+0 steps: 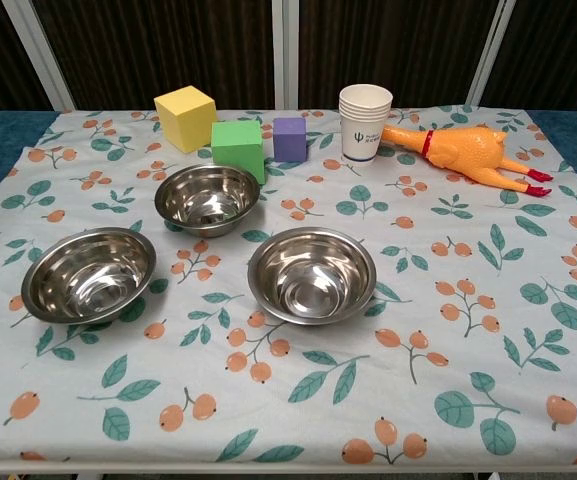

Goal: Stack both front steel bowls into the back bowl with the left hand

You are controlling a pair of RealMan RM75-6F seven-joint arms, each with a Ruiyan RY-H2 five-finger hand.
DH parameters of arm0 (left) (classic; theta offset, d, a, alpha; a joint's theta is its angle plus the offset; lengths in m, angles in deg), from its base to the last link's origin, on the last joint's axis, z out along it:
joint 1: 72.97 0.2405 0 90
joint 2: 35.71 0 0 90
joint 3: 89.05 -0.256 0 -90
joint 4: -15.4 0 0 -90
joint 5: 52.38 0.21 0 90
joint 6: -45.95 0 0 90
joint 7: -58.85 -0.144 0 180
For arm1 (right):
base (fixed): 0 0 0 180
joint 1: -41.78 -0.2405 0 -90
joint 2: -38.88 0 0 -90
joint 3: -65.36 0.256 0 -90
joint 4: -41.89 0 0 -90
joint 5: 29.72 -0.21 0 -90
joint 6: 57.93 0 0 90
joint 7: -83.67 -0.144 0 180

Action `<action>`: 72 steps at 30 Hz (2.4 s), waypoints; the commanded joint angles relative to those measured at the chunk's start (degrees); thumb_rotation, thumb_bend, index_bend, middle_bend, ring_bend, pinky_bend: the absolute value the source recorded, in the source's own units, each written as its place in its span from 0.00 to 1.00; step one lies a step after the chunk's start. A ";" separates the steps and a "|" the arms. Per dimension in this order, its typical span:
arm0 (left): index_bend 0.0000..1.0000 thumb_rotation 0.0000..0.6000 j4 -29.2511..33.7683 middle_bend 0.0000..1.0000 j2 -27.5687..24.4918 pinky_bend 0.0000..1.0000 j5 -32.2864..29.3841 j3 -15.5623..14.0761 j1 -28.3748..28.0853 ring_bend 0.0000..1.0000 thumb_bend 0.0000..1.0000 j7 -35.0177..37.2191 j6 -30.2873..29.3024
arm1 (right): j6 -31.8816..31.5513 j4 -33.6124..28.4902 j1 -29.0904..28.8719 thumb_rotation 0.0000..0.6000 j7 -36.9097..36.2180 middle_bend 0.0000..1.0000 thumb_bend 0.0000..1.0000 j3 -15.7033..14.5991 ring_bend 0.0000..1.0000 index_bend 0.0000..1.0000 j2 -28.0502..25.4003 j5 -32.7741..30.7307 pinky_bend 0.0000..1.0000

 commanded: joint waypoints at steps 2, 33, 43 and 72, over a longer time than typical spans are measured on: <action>0.25 1.00 -0.44 0.23 0.27 0.28 -0.21 -0.24 0.15 0.15 0.19 0.43 0.07 | 0.54 0.52 -0.24 1.00 0.26 0.03 0.00 0.02 0.00 0.00 0.22 -0.35 0.00; 0.25 1.00 0.00 0.24 3.43 0.37 7.32 -6.28 -2.39 0.18 0.19 -1.82 6.17 | 0.51 -3.95 -1.15 1.00 4.43 0.07 0.00 1.37 0.00 0.00 0.34 -2.22 0.00; 0.39 1.00 7.09 0.46 12.54 0.64 -4.18 -1.30 -1.40 0.44 0.22 -8.48 6.20 | 2.13 -6.94 -3.44 1.00 8.40 0.09 0.00 2.29 0.00 0.02 -0.05 -1.13 0.00; 0.41 1.00 -1.13 0.45 12.59 0.54 13.51 -10.58 -8.96 0.39 0.26 -11.74 14.40 | 5.16 -4.20 -5.12 1.00 9.37 0.09 0.00 1.71 0.01 0.02 2.22 -4.20 0.09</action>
